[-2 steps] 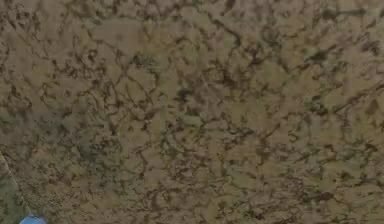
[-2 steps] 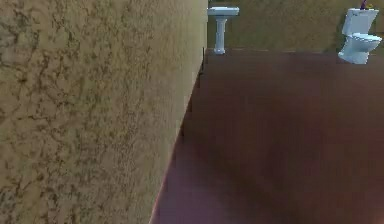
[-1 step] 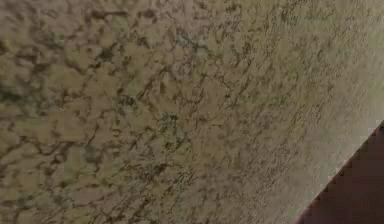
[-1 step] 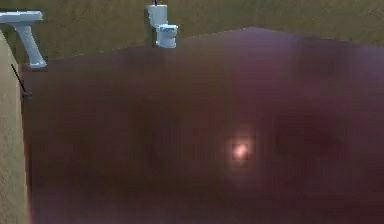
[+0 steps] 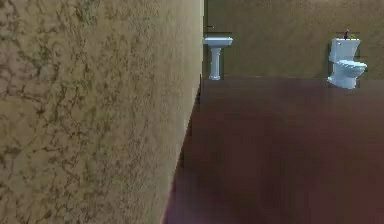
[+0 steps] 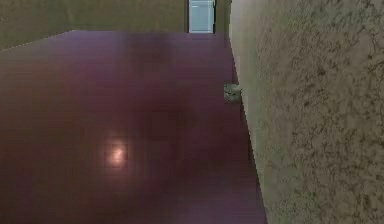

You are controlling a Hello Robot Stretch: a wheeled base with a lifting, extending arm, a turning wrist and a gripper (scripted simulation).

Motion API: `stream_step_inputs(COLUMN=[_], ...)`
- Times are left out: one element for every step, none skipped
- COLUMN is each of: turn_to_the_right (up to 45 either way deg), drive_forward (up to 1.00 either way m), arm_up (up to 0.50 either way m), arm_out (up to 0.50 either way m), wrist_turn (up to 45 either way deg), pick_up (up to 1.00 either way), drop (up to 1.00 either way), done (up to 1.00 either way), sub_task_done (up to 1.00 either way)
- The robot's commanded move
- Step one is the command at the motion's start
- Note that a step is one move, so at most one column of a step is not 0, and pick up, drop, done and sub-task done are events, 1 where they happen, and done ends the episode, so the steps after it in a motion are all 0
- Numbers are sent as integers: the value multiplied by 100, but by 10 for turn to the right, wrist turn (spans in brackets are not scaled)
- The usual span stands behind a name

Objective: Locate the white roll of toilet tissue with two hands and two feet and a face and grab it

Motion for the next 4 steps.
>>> stream_step_inputs(turn_to_the_right=[450,240,0,0], drive_forward=[0,0,0,0], arm_up=[0,0,50,38], arm_out=[0,0,0,0], wrist_turn=[0,0,0,0], pick_up=[0,0,0,0], drop=[0,0,0,0], done=[0,0,0,0], sub_task_done=[0,0,0,0])
